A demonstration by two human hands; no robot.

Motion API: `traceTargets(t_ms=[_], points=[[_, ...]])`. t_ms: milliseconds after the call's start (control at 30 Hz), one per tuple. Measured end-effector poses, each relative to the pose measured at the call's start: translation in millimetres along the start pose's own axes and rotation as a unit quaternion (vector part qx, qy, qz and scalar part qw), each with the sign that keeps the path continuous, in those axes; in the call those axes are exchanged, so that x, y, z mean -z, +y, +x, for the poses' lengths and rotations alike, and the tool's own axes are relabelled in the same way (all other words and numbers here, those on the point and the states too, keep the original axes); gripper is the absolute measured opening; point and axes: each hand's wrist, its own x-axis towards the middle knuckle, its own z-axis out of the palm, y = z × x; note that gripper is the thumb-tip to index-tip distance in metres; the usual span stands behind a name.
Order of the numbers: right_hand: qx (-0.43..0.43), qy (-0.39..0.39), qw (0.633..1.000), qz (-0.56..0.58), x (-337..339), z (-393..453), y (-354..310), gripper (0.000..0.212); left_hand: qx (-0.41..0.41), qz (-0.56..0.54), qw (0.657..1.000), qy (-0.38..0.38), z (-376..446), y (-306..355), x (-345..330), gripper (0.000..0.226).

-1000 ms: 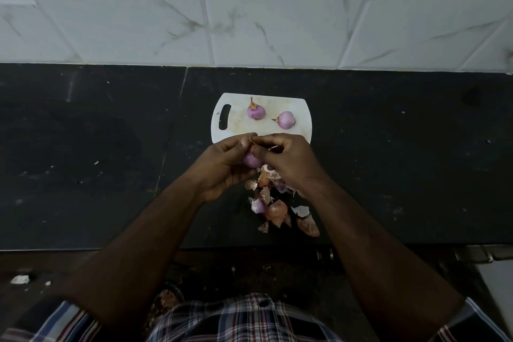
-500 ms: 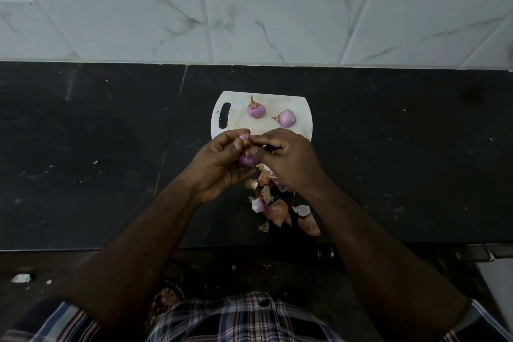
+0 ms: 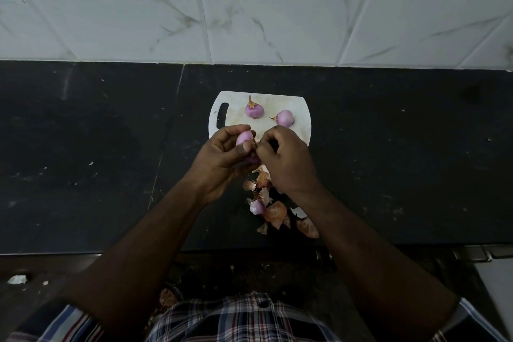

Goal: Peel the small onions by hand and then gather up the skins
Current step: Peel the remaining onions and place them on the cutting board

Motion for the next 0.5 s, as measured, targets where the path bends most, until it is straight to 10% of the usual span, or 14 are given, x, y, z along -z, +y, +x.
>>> traceTargets(t_ms=[200,500], points=[[-0.081,-0.022,0.990,0.111,9.2,-2.5,-1.9,0.013,-0.018,0.008,1.000,0.010,2.8,0.7,-1.1,0.054],[0.125,-0.034,0.985,-0.115,6.3,1.2,13.1,0.012,0.020,0.024,0.998,0.057,5.3,6.0,-3.8,0.028]])
